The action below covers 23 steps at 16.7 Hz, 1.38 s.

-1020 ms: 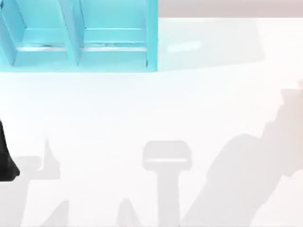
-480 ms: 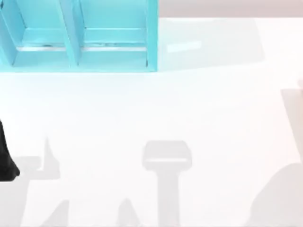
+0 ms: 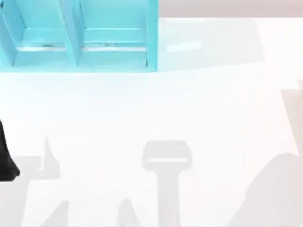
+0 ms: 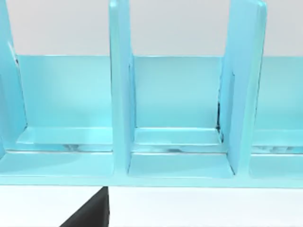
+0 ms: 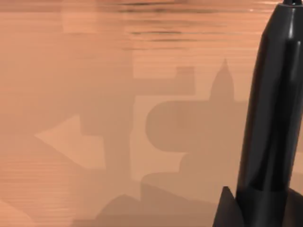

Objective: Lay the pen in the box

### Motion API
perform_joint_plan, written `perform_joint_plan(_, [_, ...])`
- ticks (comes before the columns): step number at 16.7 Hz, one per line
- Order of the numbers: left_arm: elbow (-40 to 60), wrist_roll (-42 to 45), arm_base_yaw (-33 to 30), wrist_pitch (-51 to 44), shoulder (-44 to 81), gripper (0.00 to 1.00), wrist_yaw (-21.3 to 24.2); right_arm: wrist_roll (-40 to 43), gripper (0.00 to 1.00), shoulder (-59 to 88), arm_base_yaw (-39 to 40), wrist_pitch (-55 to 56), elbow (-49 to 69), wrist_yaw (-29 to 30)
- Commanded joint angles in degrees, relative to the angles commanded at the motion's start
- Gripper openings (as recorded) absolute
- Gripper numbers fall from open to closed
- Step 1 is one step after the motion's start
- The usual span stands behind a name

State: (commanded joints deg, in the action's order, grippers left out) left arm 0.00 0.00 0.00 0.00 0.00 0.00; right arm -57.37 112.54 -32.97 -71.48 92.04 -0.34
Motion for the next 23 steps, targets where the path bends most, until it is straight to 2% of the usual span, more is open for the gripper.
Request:
perform_joint_plan(6, [0.0,0.0,0.0,0.0,0.0,1.0,0.0,-2.7,0.0,-0.16,3.45,4.21,-7.76,3.81])
perform_joint_plan(13, [0.0,0.0,0.0,0.0,0.0,1.0,0.0,-1.04,0.0,-2.87,0.53,11.53,-10.77,-2.64])
perform_joint_plan(17, [0.0,0.0,0.0,0.0,0.0,1.0,0.0,-1.01,0.0,-2.9,0.44,11.63,-10.78,-2.77])
perform_joint_plan(23, [0.0,0.0,0.0,0.0,0.0,1.0,0.0,-1.01,0.45,-2.9,0.44,11.63,-10.78,-2.77])
